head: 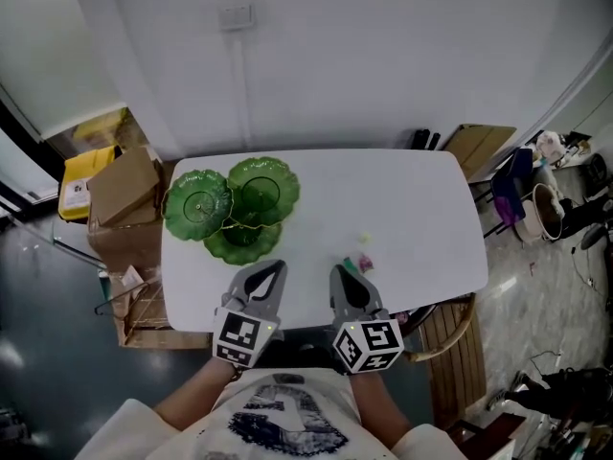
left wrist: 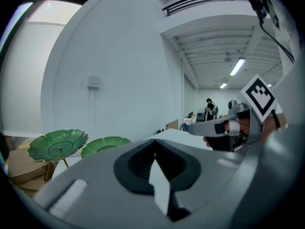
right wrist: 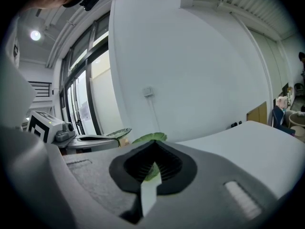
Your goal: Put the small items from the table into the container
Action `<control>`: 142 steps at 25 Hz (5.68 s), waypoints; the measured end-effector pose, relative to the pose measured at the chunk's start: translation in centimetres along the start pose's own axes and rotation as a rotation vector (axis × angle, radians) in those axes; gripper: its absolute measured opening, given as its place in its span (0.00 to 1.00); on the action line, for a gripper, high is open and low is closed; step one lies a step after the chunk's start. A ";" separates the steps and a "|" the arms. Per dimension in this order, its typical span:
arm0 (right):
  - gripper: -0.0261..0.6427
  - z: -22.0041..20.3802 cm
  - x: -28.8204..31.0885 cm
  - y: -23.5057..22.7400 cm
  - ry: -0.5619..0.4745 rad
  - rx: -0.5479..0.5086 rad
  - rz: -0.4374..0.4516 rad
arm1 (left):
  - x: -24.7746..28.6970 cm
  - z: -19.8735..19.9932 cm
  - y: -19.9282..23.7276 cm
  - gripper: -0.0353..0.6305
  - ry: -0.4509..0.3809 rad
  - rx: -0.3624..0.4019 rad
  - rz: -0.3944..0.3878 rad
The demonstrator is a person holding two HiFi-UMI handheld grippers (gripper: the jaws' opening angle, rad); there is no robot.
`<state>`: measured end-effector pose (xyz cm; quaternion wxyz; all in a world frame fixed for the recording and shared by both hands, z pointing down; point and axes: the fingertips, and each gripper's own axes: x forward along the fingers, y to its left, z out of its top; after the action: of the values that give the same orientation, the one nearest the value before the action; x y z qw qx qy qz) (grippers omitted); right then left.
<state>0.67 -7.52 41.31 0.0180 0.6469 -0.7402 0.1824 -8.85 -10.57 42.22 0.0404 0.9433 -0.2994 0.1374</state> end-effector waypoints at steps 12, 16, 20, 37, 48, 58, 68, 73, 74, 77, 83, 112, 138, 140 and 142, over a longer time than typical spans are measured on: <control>0.03 1.3 1.5 -3.6 0.014 -0.007 -0.004 | 3.4 0.8 -0.2 0.04 0.005 -0.014 0.002; 0.03 1.8 2.2 -6.1 0.025 -0.007 0.022 | 6.0 1.0 -0.9 0.04 0.022 -0.025 0.021; 0.03 2.3 2.5 -8.6 0.032 0.005 0.054 | 8.7 1.8 -2.2 0.04 0.032 -0.027 0.034; 0.04 1.7 3.9 -19.8 0.108 -0.069 0.106 | 15.9 1.0 -5.8 0.04 0.077 -0.075 0.195; 0.16 -2.2 4.3 -22.2 0.214 -0.081 0.183 | 16.9 -1.5 -6.4 0.04 0.117 -0.105 0.271; 0.37 -6.2 5.8 -23.2 0.326 -0.099 0.238 | 18.6 -4.2 -6.9 0.04 0.168 -0.126 0.283; 0.41 -10.8 8.5 -24.0 0.452 -0.185 0.296 | 20.6 -7.0 -6.9 0.04 0.222 -0.148 0.261; 0.40 -13.5 9.7 -24.1 0.524 -0.217 0.332 | 21.9 -8.3 -6.6 0.04 0.245 -0.165 0.256; 0.40 -14.1 10.0 -24.2 0.535 -0.222 0.335 | 22.2 -8.5 -6.5 0.04 0.251 -0.168 0.255; 0.40 -15.5 10.6 -24.4 0.562 -0.238 0.338 | 22.8 -9.2 -6.1 0.04 0.265 -0.178 0.256; 0.32 -17.5 11.7 -24.3 0.617 -0.291 0.347 | 23.5 -9.7 -5.6 0.04 0.286 -0.190 0.258; 0.24 -20.9 12.8 -25.5 0.736 -0.451 0.306 | 20.5 -9.8 -4.9 0.04 0.293 -0.204 0.318; 0.24 -13.5 10.7 -20.9 0.536 -0.349 0.315 | 14.3 -7.7 -3.2 0.04 0.259 -0.160 0.431; 0.24 -13.3 10.9 -20.4 0.527 -0.359 0.319 | 13.7 -7.7 -2.8 0.04 0.255 -0.159 0.441; 0.24 -12.8 11.0 -19.6 0.519 -0.361 0.328 | 13.0 -7.7 -2.4 0.04 0.251 -0.162 0.450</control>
<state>15.09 -16.09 60.97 0.2898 0.4379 -0.8254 0.2073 0.91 -14.61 53.28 0.1210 0.8221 -0.5044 0.2346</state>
